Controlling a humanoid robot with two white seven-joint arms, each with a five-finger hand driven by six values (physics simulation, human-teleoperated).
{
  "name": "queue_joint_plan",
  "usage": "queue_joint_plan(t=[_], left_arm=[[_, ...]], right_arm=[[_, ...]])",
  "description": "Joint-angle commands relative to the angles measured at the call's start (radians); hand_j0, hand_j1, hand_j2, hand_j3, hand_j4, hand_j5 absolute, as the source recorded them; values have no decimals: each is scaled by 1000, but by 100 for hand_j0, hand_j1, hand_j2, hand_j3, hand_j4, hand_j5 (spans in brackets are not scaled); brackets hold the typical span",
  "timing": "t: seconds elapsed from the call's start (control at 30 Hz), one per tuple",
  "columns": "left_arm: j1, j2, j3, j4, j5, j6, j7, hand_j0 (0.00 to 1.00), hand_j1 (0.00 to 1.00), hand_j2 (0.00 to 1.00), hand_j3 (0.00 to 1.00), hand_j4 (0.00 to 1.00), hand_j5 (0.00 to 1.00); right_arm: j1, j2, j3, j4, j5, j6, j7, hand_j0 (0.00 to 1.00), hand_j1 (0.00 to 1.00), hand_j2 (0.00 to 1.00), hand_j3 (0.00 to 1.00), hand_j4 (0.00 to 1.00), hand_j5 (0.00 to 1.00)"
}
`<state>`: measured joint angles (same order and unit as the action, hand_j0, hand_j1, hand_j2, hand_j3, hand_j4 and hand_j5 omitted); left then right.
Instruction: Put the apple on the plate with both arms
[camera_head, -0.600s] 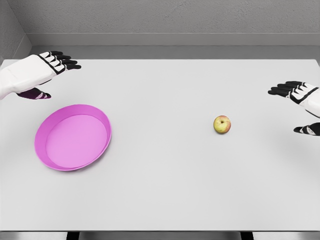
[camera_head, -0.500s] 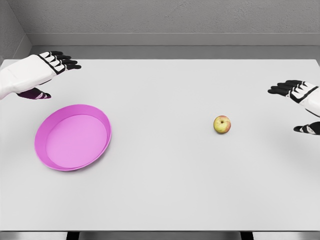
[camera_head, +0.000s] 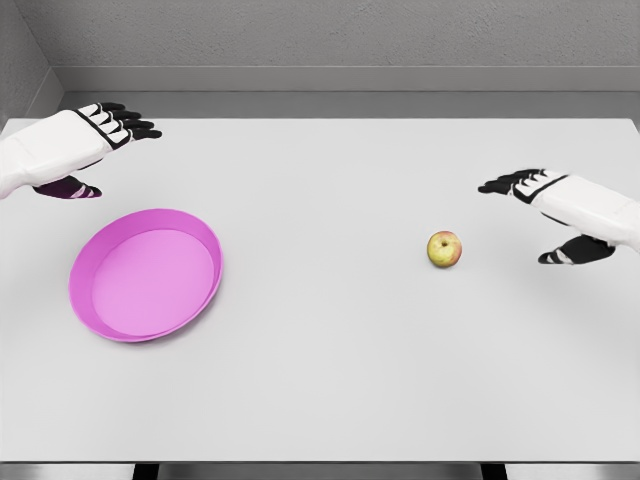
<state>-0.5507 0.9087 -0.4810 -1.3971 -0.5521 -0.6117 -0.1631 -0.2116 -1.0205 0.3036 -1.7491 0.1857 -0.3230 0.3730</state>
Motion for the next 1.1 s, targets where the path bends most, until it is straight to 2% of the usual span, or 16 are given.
queue_joint_plan(t=[0.0,0.07,0.17,0.23,0.33,0.47,0.73,0.83,1.07], left_arm=[[0,1,1,1,6,1,0,100,100,100,100,100,100],[0,1,1,3,6,1,0,100,100,100,100,100,100],[0,-1,2,4,6,1,0,100,100,100,100,100,100],[0,-1,2,6,4,1,0,100,100,100,100,100,100],[0,-1,2,6,4,1,0,100,100,100,100,100,100],[0,-4,2,6,0,1,0,100,100,100,100,100,100],[0,-16,2,7,-3,1,0,100,100,100,100,100,100],[0,-16,2,7,-5,1,-1,100,100,100,100,100,100],[-1,-16,2,7,-5,1,0,100,100,100,100,100,100]], right_arm=[[-3,14,68,0,-3,73,12,100,100,100,100,100,100],[-49,26,108,0,-5,142,47,100,100,100,100,100,100],[-161,72,204,5,-5,231,133,100,100,100,100,100,100],[-216,100,262,11,-5,262,162,100,100,100,100,100,100],[-230,140,281,19,-3,289,201,100,100,100,100,100,100],[-258,160,322,22,-3,291,202,100,100,100,100,100,100],[-310,189,377,108,-3,309,202,100,100,100,100,100,100],[-353,214,439,125,-2,311,202,100,100,100,100,100,100],[-359,215,457,146,-2,311,202,100,100,100,100,100,100]])
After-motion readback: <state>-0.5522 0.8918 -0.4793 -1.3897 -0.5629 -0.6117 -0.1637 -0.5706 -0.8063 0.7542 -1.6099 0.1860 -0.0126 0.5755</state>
